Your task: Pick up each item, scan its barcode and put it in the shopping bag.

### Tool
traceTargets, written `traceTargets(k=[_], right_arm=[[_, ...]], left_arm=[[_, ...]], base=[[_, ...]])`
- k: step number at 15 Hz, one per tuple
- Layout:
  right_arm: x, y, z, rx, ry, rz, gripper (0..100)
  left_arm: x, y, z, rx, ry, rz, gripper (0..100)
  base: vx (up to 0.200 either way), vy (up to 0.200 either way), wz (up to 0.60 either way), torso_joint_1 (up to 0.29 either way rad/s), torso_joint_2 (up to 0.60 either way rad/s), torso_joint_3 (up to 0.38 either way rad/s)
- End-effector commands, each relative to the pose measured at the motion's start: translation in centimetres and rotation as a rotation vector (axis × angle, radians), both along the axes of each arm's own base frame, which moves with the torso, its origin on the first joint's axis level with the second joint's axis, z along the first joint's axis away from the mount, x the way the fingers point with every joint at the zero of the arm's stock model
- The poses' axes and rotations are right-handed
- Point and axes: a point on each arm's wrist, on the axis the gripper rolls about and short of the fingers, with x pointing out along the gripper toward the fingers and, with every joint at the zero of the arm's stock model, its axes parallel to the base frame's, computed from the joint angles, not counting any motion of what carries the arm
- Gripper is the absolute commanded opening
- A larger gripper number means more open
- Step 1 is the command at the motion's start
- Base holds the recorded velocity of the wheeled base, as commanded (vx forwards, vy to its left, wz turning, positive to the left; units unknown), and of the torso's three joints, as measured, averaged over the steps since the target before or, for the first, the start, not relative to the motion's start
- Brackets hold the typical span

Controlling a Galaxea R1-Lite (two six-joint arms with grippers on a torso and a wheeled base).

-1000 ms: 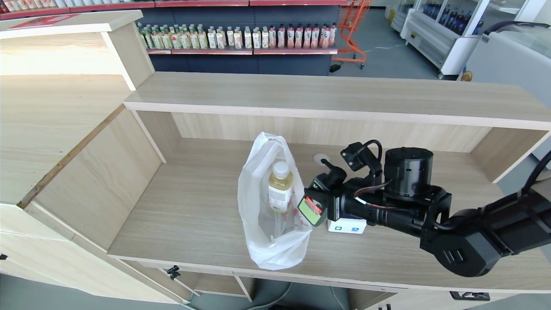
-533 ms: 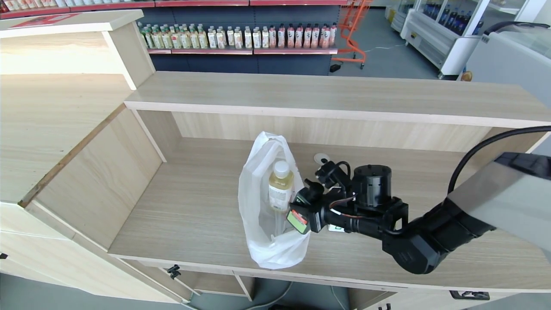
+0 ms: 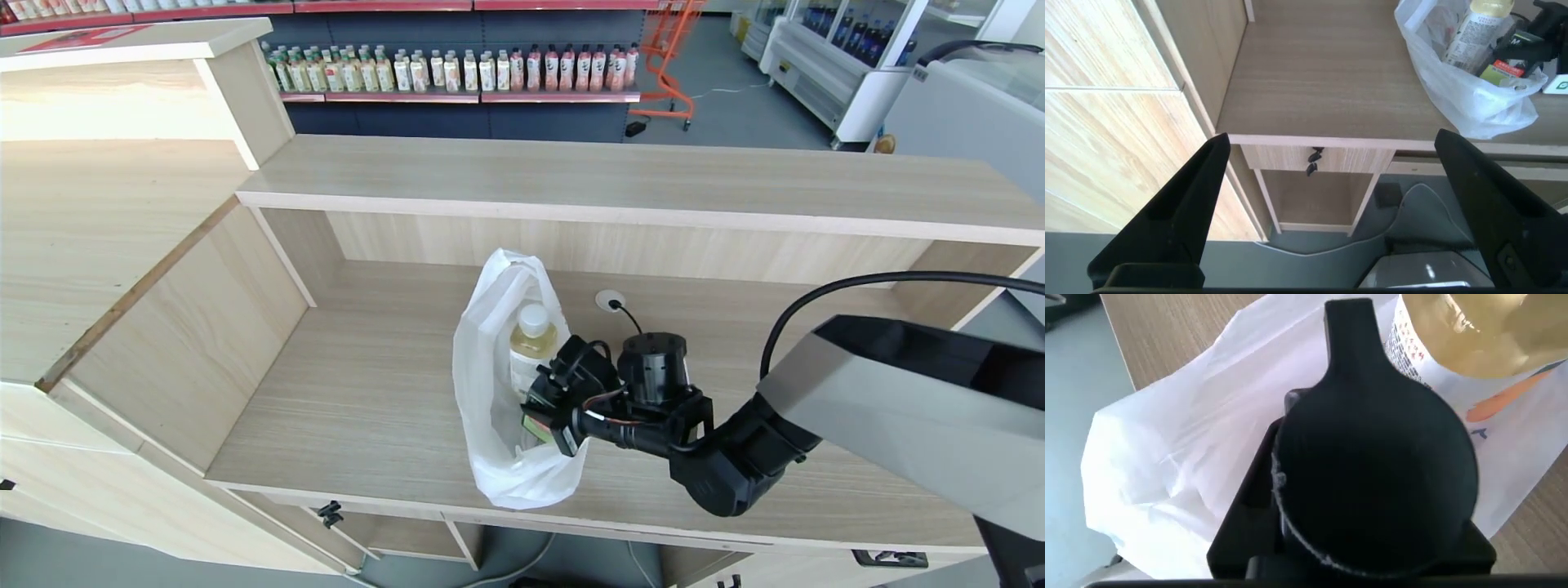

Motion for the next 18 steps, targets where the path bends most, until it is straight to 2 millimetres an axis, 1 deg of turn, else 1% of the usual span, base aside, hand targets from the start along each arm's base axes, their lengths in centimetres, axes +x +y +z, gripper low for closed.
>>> traceTargets(k=[1,2,3,4,5,6,8,9,10,11,12,13,14,15,16,17,18], right_arm=[[0.2,0.2,-1.6,-0.014,-0.008,0.006,0],[0.1,0.1,-1.8,-0.023,-0.025,0.010,0],[0.1,0.1,-1.8,-0.038,-0.041,0.015,100],[0.1,0.0,-1.7,-0.038,-0.047,0.016,100],[0.1,-0.1,-0.8,-0.015,-0.050,0.009,100],[-0.3,-0.2,0.3,0.013,-0.033,0.001,100],[-1.6,-1.1,3.2,0.133,0.094,-0.040,100],[-2.1,-1.7,3.9,0.168,0.143,-0.061,100],[-2.8,-2.8,5.5,0.236,0.221,-0.099,100],[-4.2,-4.2,7.8,0.302,0.296,-0.136,100],[-5.8,-5.3,10.0,0.346,0.332,-0.146,100],[-9.2,-7.5,12.8,0.392,0.376,-0.160,100],[-10.0,-8.1,13.4,0.402,0.373,-0.161,100],[-13.4,-11.4,15.2,0.437,0.318,-0.200,100],[-15.5,-14.0,15.5,0.439,0.258,-0.286,100],[-17.6,-16.5,15.1,0.380,0.205,-0.391,100],[-20.2,-19.2,14.2,0.285,0.153,-0.549,100]], left_arm=[[0.0,0.0,0.0,0.000,0.000,0.000,100],[0.0,0.0,0.0,0.000,0.000,0.000,100],[0.0,0.0,0.0,0.000,0.000,0.000,100],[0.0,0.0,0.0,0.000,0.000,0.000,100],[0.0,0.0,0.0,0.000,0.000,0.000,100],[0.0,0.0,0.0,0.000,0.000,0.000,100],[0.0,0.0,0.0,0.000,0.000,0.000,100],[0.0,0.0,0.0,0.000,0.000,0.000,100],[0.0,0.0,0.0,0.000,0.000,0.000,100],[0.0,0.0,0.0,0.000,0.001,0.000,100],[0.0,0.0,0.0,0.000,0.000,0.000,100],[0.0,0.0,0.0,0.000,0.000,0.000,100],[0.0,0.0,0.0,0.000,0.000,0.000,100],[0.0,0.0,0.0,0.000,0.000,0.000,100],[0.0,0.0,0.0,0.000,0.000,0.000,100],[0.0,0.0,0.0,0.000,0.000,0.000,100],[0.0,0.0,0.0,0.000,0.000,0.000,100]], base=[[0.000,0.000,0.00,0.000,0.00,0.000],[0.000,0.000,0.00,0.000,0.00,0.000],[0.000,0.000,0.00,0.000,0.00,0.000],[0.000,0.000,0.00,0.000,0.00,0.000],[0.000,0.000,0.00,0.000,0.00,0.000],[0.000,0.000,0.00,0.000,0.00,0.000],[0.000,0.000,0.00,0.000,0.00,0.000],[0.000,0.000,0.00,0.000,0.00,0.000],[0.000,0.000,0.00,0.000,0.00,0.000],[0.000,0.000,0.00,0.000,0.00,0.000],[0.000,0.000,0.00,0.000,0.00,0.000],[0.000,0.000,0.00,0.000,0.00,0.000],[0.000,0.000,0.00,0.000,0.00,0.000],[0.000,0.000,0.00,0.000,0.00,0.000],[0.000,0.000,0.00,0.000,0.00,0.000],[0.000,0.000,0.00,0.000,0.00,0.000],[0.000,0.000,0.00,0.000,0.00,0.000]])
